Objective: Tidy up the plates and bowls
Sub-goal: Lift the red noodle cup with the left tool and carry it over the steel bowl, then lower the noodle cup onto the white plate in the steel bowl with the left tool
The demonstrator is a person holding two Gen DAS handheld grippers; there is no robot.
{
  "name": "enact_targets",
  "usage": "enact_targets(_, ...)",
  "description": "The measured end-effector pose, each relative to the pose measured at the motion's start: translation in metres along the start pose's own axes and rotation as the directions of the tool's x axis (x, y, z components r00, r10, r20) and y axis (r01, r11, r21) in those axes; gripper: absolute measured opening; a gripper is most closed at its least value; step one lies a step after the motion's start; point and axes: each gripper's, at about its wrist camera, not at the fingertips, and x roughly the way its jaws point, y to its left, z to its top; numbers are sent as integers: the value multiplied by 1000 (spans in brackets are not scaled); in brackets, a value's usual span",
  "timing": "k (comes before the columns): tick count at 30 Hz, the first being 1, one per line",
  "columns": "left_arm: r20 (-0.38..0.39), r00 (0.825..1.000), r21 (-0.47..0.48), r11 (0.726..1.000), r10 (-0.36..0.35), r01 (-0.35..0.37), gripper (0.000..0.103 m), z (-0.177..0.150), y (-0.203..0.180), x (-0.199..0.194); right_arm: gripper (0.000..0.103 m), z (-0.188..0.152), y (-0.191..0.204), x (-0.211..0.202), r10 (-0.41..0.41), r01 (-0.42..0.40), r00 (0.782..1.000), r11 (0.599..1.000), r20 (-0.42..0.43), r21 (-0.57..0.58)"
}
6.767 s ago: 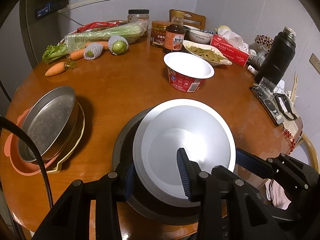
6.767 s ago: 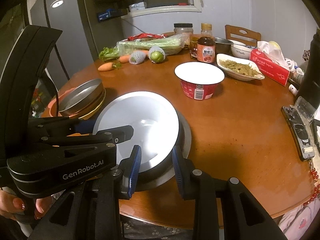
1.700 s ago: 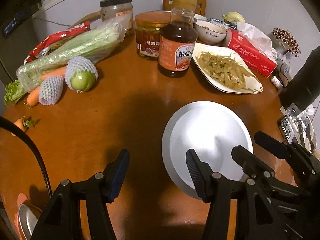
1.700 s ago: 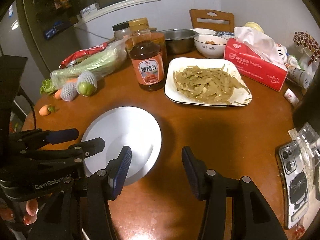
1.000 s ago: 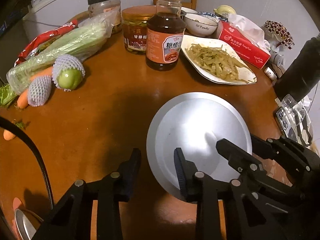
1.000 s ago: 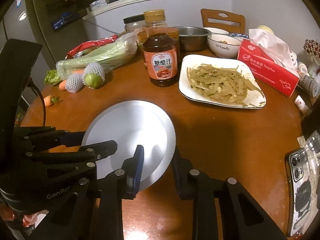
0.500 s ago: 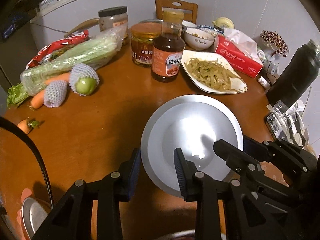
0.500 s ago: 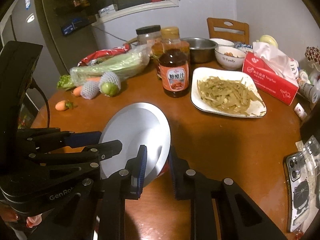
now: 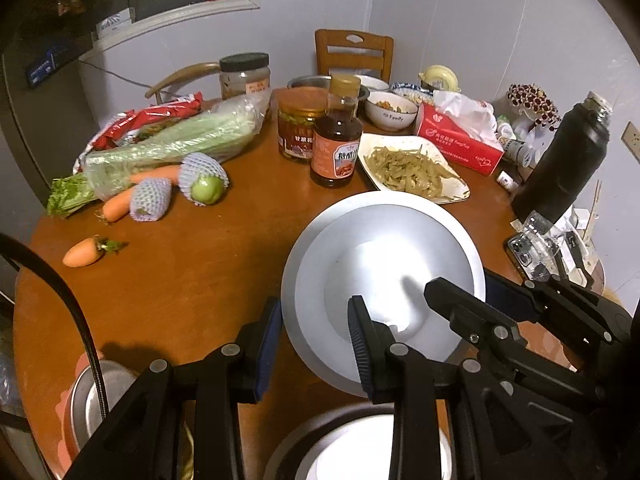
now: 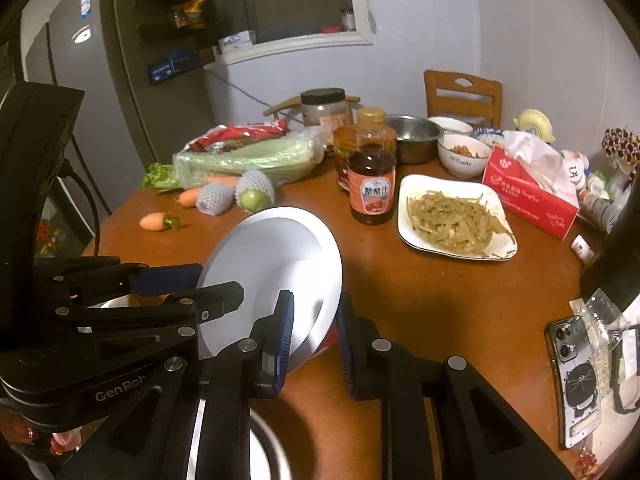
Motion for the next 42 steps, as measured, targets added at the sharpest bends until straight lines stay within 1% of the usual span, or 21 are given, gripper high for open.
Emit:
enact_targets(9, 31, 1000, -17, 1000, 5, -4, 34, -30, 4, -33, 24, -16, 23, -30, 15, -14, 999, 1000, 36, -25)
enact_targets(15, 33, 999, -25, 1000, 2, -1, 34, -52, 5, -47, 24, -33, 36, -46, 27, -26, 999, 999, 43, -35)
enact_targets(21, 37, 999, -13, 1000, 3, -2, 34, -75, 2, -58, 24, -49, 45, -61, 30, -28, 998, 999, 61, -35)
enact_targets(33, 25, 1000, -14, 1000, 2, -1, 34, -109, -3, -65, 25, -83, 55, -75, 27, -25, 998, 999, 49, -44)
enact_targets(42, 9, 1000, -6, 1000, 12, -12, 34, -121, -9, -63, 25, -100, 55, -73, 26, -26, 1000, 999, 15, -46)
